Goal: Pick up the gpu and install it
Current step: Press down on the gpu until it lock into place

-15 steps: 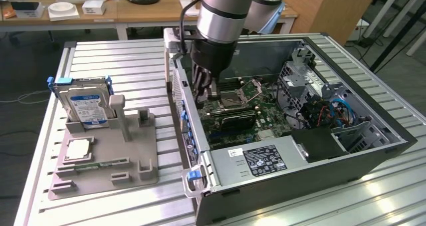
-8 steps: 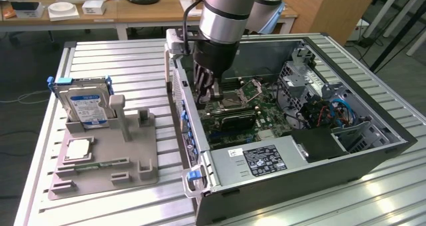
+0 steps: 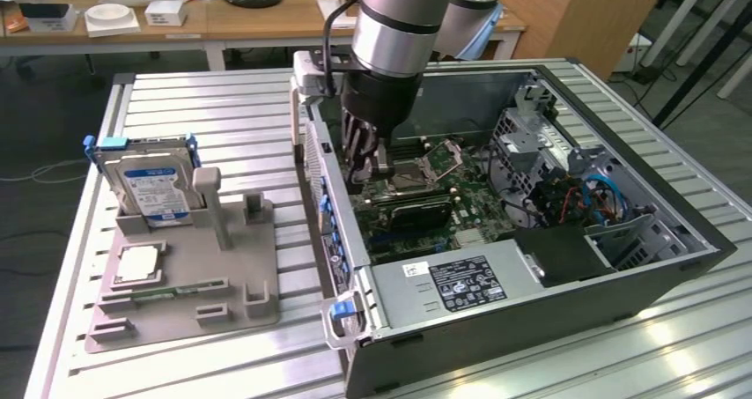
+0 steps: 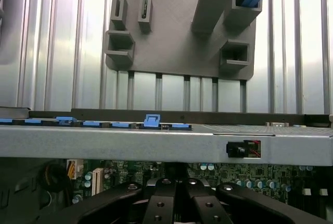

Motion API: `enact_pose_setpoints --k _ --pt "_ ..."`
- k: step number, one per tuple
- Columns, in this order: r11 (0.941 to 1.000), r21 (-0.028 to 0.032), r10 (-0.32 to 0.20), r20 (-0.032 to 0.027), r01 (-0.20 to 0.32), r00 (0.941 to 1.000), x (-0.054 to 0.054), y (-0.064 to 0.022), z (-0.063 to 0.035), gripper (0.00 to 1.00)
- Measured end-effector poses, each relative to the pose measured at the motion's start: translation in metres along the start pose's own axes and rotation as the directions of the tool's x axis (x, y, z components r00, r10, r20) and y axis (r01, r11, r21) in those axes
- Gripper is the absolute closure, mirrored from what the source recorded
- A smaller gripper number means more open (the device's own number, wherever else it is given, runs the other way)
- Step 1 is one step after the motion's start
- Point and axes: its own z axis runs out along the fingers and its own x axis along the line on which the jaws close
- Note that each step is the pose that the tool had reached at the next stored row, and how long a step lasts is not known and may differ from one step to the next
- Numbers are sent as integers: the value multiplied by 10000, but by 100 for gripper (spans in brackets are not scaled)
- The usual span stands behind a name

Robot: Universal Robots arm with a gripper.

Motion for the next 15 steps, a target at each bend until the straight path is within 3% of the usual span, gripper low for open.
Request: enact_pose_setpoints --k 7,15 --pt "10000 -2 -2 -74 2 10000 0 8 0 89" --pt "10000 9 -7 -82 7 10000 -1 45 9 89"
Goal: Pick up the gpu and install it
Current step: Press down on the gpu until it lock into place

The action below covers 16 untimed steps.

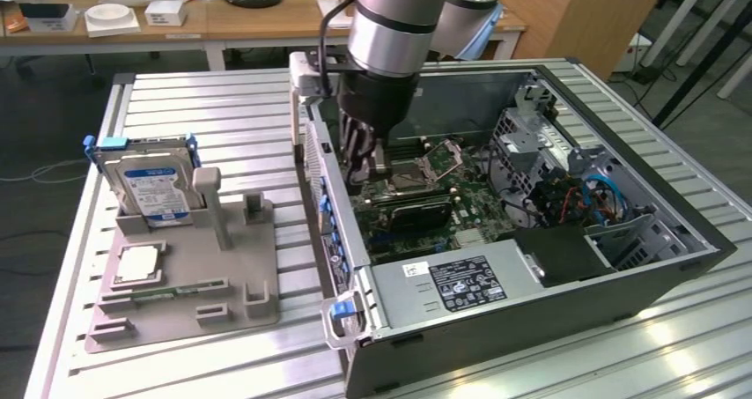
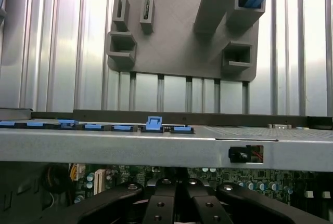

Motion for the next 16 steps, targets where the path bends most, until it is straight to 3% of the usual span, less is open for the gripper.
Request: enact_pose_setpoints --k 11,16 --pt "9994 85 -340 -49 340 9994 7 -13 4 89" --pt "9985 94 -536 -71 536 9985 8 -42 2 89"
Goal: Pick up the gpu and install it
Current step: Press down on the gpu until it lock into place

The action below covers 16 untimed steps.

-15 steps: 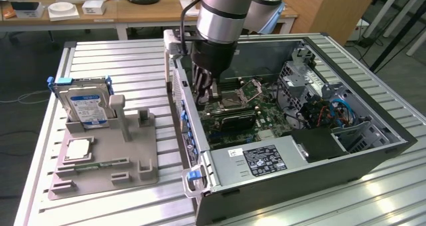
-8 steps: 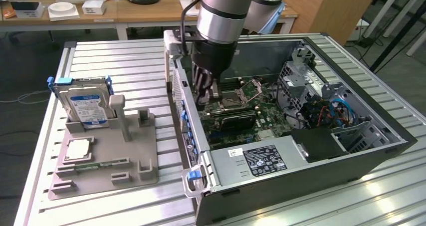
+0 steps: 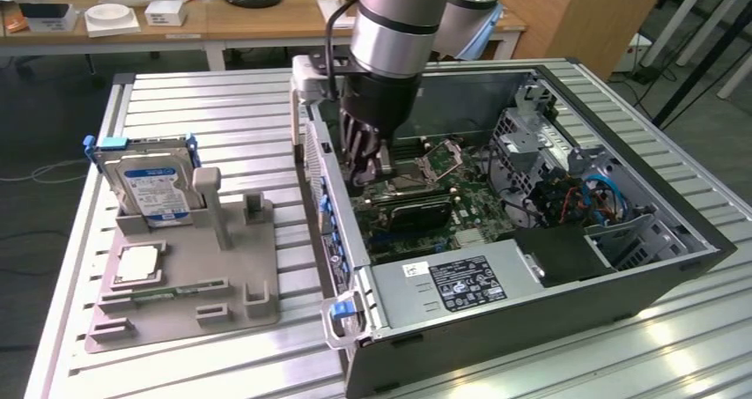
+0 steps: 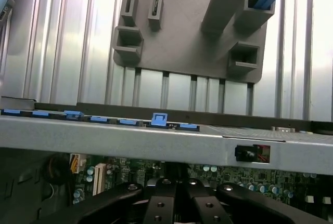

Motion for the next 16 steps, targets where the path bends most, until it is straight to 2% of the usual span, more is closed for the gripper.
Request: enact_pose_setpoints --k 4,7,12,16 --pt "10000 -4 -79 -12 79 10000 3 -13 -2 89" --pt "9999 -62 -84 -13 84 10000 2 -13 -13 89" --pt "9999 -59 -86 -10 86 10000 2 -9 -14 89" --pt "9999 -82 -84 -9 84 10000 2 -5 -42 89"
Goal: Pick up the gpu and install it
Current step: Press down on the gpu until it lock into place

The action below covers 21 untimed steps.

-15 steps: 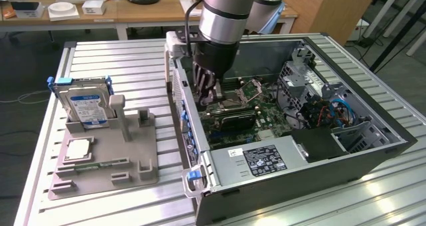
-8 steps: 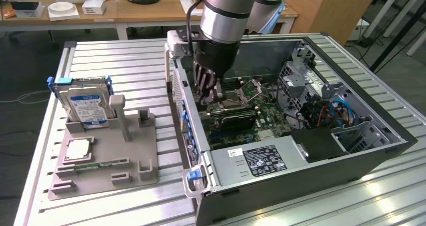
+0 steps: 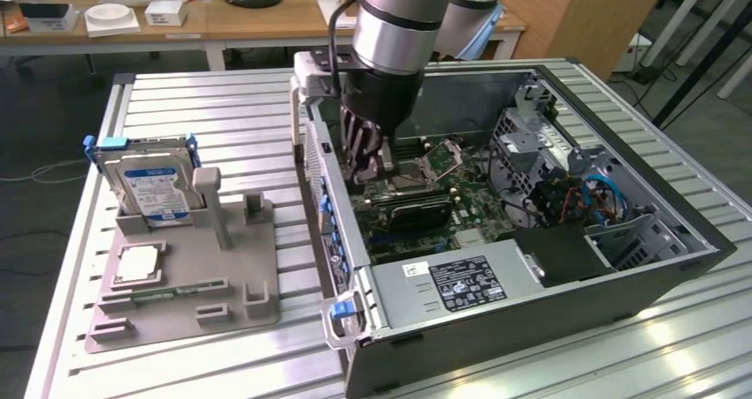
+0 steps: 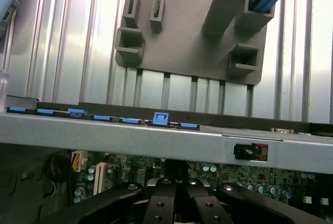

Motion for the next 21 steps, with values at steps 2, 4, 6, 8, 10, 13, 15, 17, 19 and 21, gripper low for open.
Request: enact_pose_setpoints --k 2,4,6,8,10,13,15,17,19,21 --pt "10000 -7 -1 1 1 10000 -1 1 -11 89" --pt "10000 -8 -2 1 2 10000 -8 0 -13 89" --pt "10000 -9 -2 1 2 10000 -13 6 -13 89" --pt "10000 -8 -2 1 2 10000 -17 24 -10 89" --pt "10000 -7 -3 1 3 10000 -26 31 -10 89" --pt "10000 -7 -1 2 1 10000 -69 31 -11 89" --pt "10000 -7 -3 2 3 10000 -71 33 -10 89" --pt "10000 -6 -2 2 2 10000 -72 39 -9 89" --pt "10000 -6 -2 2 2 10000 -72 45 -9 89" --pt "10000 -7 -4 1 4 10000 -72 46 -9 89"
